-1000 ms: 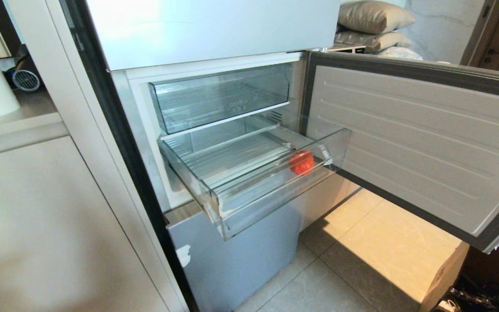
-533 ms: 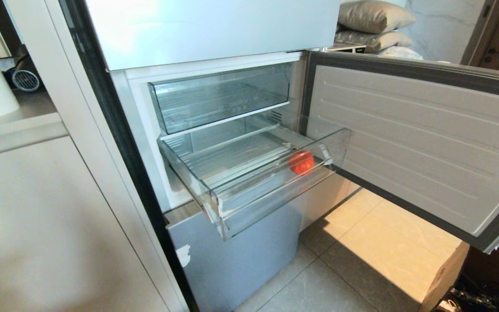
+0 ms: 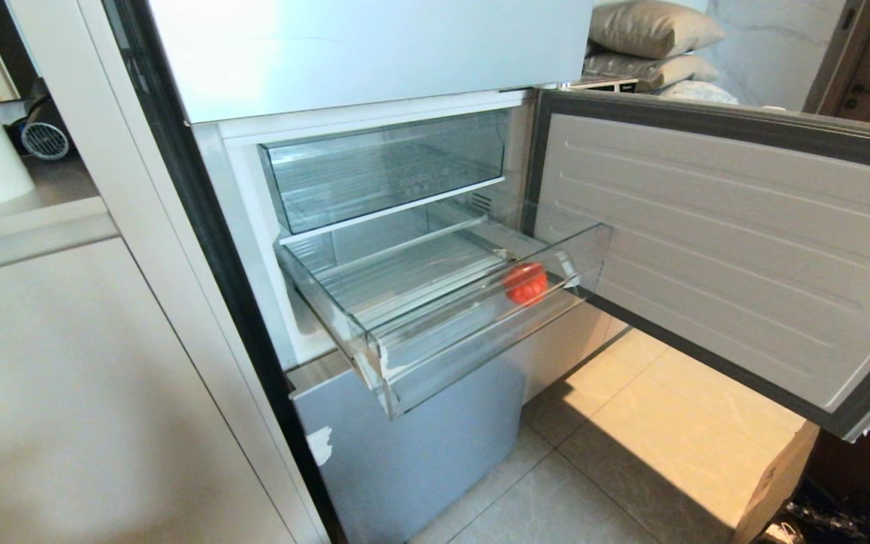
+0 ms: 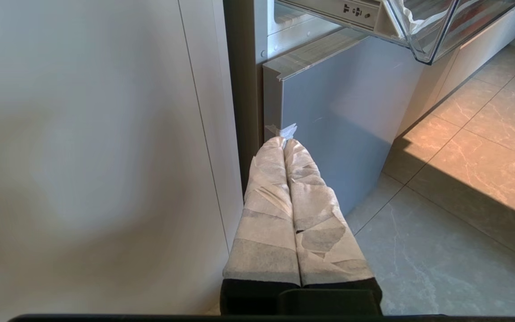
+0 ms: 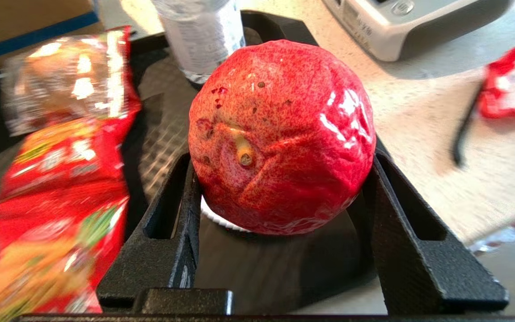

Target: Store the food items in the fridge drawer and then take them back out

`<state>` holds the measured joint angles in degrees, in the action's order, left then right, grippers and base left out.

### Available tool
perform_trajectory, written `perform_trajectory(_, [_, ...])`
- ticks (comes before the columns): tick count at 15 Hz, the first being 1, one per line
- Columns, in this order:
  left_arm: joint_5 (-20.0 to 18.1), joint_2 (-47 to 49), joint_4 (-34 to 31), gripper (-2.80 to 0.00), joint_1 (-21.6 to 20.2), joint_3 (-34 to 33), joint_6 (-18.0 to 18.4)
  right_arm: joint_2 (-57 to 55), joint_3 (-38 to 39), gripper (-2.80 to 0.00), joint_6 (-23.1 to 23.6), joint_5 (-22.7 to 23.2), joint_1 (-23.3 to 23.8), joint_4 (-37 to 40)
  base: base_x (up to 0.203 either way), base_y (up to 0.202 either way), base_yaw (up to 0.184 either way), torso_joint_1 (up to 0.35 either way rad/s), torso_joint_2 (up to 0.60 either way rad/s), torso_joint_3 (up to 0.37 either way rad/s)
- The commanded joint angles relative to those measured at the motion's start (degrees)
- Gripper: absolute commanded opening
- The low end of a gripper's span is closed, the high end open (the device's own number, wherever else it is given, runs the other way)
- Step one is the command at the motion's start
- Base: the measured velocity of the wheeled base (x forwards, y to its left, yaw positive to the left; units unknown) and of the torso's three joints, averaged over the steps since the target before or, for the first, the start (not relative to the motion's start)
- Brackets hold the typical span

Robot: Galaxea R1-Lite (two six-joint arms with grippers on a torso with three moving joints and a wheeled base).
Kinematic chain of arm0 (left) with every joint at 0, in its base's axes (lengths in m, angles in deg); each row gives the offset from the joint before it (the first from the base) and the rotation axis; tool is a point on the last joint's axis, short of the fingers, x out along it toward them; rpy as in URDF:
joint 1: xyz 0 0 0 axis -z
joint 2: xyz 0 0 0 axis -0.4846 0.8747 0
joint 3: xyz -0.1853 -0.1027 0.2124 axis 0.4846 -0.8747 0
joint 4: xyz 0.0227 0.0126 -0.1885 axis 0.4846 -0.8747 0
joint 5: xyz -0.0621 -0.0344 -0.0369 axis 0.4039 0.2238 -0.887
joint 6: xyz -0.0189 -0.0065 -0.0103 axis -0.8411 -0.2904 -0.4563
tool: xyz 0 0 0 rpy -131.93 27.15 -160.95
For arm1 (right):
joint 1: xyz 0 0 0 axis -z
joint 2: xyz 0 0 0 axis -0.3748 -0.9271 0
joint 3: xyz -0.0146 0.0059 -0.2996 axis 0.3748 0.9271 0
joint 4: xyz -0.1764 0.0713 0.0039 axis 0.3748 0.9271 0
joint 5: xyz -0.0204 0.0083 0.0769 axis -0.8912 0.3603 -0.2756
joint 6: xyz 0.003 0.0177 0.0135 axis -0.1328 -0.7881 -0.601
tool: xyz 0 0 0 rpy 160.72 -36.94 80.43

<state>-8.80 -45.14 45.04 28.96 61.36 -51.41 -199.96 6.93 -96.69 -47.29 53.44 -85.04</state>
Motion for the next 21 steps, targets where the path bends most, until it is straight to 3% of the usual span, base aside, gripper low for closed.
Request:
perform_trajectory(1, [0.06,0.07,-0.02,-2.80,-0.02,0.00,0.00,-4.98,-2.48,-2.80,-0.34,0.14,0.00,-0.40,0.000,0.000,0.000,0.000,0.00,0.000])
perform_trajectory(9, [0.06,0.07,-0.02,-2.80,-0.05,0.00,0.00,-8.33,-4.22,-2.80,-1.30,2.85,-0.75,-0.45,0.000,0.000,0.000,0.000,0.00,0.000])
perform_trajectory(10, [0.04,0.07,-0.02,-2.80,-0.06,0.00,0.00,-8.24,-4.13,0.00,-1.38,3.02,-0.66,-0.45,0.000,0.000,0.000,0.000,0.00,0.000])
perform_trajectory(19, [0.04,0.07,-0.02,-2.80,-0.06,0.00,0.00,-0.91,-3.24,0.00,-1.37,3.20,0.98,-0.39,0.000,0.000,0.000,0.000,0.00,0.000])
perform_trajectory(20, [0.06,0.07,-0.02,-2.80,-0.06,0.00,0.00,0.58,-2.99,-2.80,-1.40,3.31,1.07,-0.37,0.000,0.000,0.000,0.000,0.00,0.000])
perform_trajectory(21, [-0.02,0.07,-0.02,-2.80,-0.06,0.00,0.00,2.77,-2.50,-2.80,-1.49,3.30,1.12,-0.32,0.000,0.000,0.000,0.000,0.00,0.000])
